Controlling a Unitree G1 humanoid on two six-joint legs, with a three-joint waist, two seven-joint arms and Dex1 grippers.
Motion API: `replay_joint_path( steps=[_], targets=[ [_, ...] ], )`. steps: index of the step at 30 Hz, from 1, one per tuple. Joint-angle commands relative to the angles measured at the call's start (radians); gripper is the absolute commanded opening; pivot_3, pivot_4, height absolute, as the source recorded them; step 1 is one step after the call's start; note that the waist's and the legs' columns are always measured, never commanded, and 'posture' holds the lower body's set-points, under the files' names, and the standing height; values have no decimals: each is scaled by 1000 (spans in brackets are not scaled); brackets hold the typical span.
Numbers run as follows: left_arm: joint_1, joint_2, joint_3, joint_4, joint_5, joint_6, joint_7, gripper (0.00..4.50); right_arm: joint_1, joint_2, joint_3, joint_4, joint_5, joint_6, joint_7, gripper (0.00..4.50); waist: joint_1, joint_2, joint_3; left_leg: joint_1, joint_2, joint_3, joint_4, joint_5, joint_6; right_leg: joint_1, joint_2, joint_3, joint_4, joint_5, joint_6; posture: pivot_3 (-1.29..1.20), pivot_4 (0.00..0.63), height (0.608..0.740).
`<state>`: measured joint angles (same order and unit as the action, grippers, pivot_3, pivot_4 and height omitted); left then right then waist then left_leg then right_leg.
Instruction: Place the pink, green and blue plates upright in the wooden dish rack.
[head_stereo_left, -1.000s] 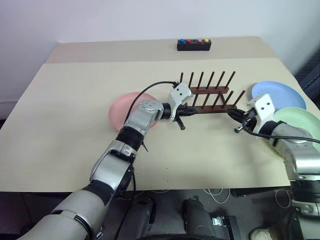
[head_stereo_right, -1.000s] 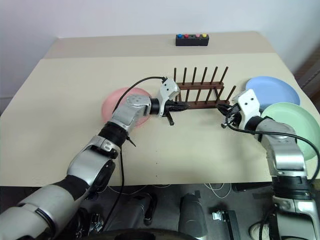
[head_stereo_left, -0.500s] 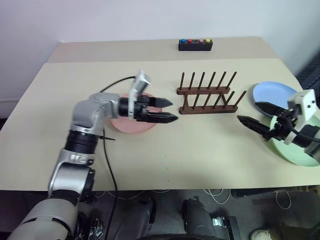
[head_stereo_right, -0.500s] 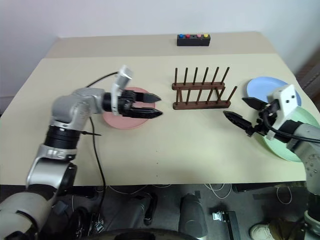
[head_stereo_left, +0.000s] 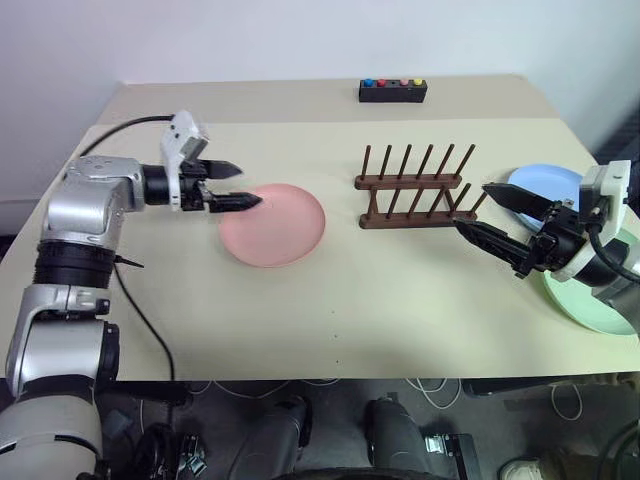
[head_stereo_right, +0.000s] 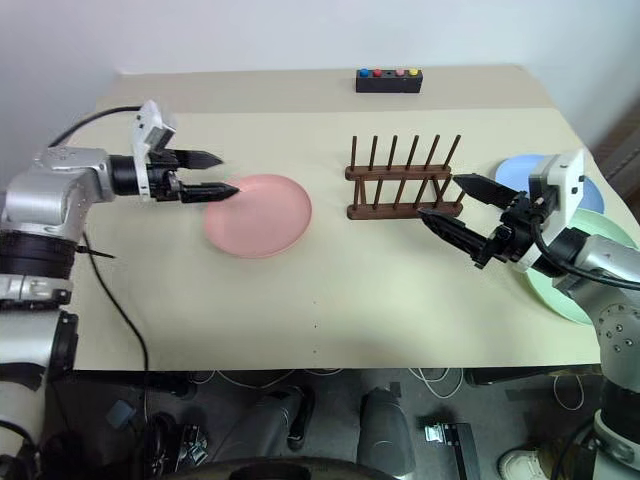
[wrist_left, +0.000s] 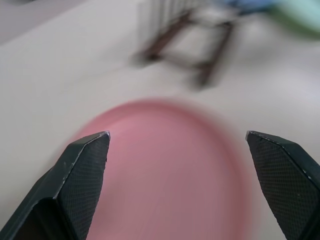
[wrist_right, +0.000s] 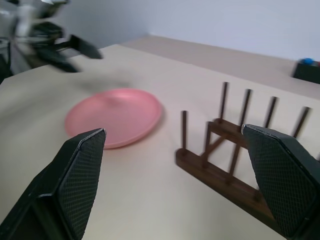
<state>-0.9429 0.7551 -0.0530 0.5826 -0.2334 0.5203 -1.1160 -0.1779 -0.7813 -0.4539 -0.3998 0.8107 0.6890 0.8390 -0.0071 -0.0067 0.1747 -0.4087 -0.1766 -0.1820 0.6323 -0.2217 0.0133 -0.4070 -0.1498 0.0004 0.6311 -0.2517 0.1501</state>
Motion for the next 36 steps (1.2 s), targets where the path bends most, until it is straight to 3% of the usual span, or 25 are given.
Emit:
replay_joint_path(
  steps=[1,5,13,17,24,36],
  targets=[
    [-81,28,52,122,38,44,113,4476,-25,-19,30,-27,-2,-34,27,4453,-2,0,0,0,0,0,0,0,0,0,0,0,0,0,0,0,150,740],
    [-195,42,75,277,36,236,160,4476,-64,-1,80,-2,-10,-45,16,4453,-3,-1,0,0,0,0,0,0,0,-1,0,0,1,0,0,0,150,740],
    [-326,24,11,528,137,277,187,4476,-85,34,139,13,-47,-87,-3,4453,-9,-1,0,0,0,0,0,0,0,-1,0,0,2,0,1,0,150,740],
    [-417,-35,12,665,160,439,180,4476,-65,45,144,-6,-55,-95,-22,4453,-3,-3,1,0,-1,0,1,0,0,-1,1,0,3,0,1,0,150,740],
    [-463,-118,-48,719,235,484,107,4476,-39,41,130,-44,-45,-86,-54,4453,-6,-3,1,-1,-1,0,1,0,0,-1,0,0,3,-1,2,0,150,740],
    [-490,-166,-132,759,366,428,45,4476,-32,48,144,-43,-55,-102,-83,4453,-3,-4,1,-1,-1,0,1,0,0,-2,0,0,3,-1,2,0,150,740]
  ],
)
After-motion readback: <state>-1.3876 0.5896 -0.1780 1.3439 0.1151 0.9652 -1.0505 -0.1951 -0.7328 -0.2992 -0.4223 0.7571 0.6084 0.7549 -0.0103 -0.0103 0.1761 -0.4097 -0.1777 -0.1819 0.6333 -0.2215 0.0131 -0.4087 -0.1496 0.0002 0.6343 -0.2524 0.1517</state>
